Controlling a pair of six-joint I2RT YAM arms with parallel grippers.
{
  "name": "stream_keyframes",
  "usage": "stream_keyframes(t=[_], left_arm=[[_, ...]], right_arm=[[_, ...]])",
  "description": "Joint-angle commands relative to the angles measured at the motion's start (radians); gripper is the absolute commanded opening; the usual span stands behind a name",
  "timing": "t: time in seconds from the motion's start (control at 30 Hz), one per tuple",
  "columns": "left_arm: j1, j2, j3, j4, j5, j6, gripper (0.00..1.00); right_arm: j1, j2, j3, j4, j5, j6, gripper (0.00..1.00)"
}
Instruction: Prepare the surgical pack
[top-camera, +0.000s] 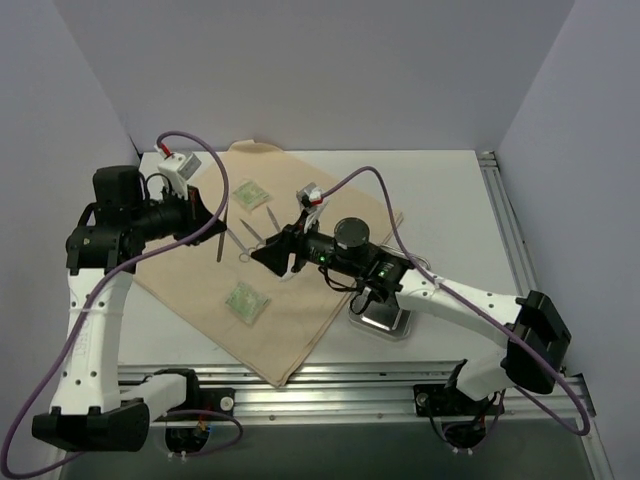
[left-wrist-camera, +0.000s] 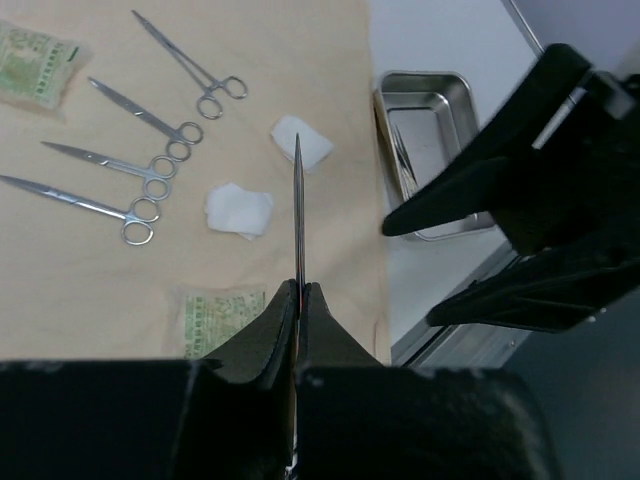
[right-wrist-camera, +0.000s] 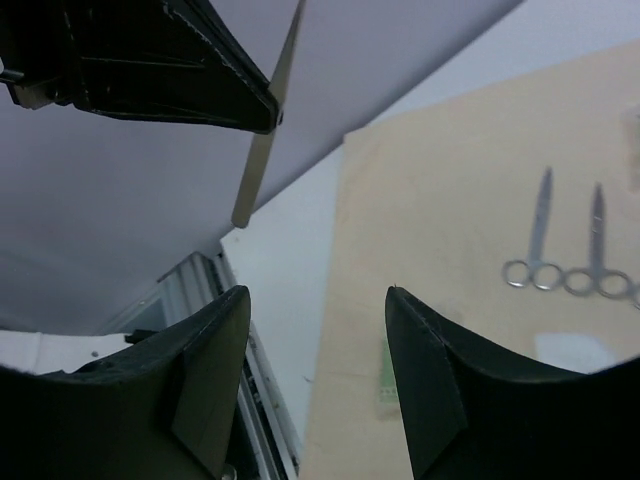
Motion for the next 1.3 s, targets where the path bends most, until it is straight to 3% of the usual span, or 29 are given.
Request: stream_keyframes(t=[0.0,0.13,0.43,0.83,1.03,1.2,1.27], left_arm=[[-0.004,-0.054,0.031,-0.055,0.163,0.055,0.02],[-0.004,-0.091,0.026,-0.052,0.252,0.02,0.02],[-0.004,-0.158,-0.001,-0.046,0.295,-0.007,0.02],[0.002,-0.19,-0.038,0.0,0.337,-0.063,0.02],[0.002,-0.204,-0.073,0.015,0.355,-0.071,0.02],[0.002,-0.204,-0.069,0.025,0.369,-0.08,0.02],[0.002,-0.204,-0.072,0.023,0.366,-0.079,0.02]], right_arm=[[0.012,0.063,0.054,0.29,-0.239,0.005,0.52],[0.024,0.132,0.054,0.481,-0.334,0.064,0.5],[0.033,0.186,0.031,0.643,-0.355,0.136,0.46],[0.035,0.232,0.052,0.695,-0.343,0.193,0.05],[0.035,0.224,0.055,0.674,-0.354,0.177,0.17],[0.036,0.241,0.066,0.7,-0.357,0.2,0.2],[0.036,0.24,0.063,0.697,-0.348,0.203,0.15]])
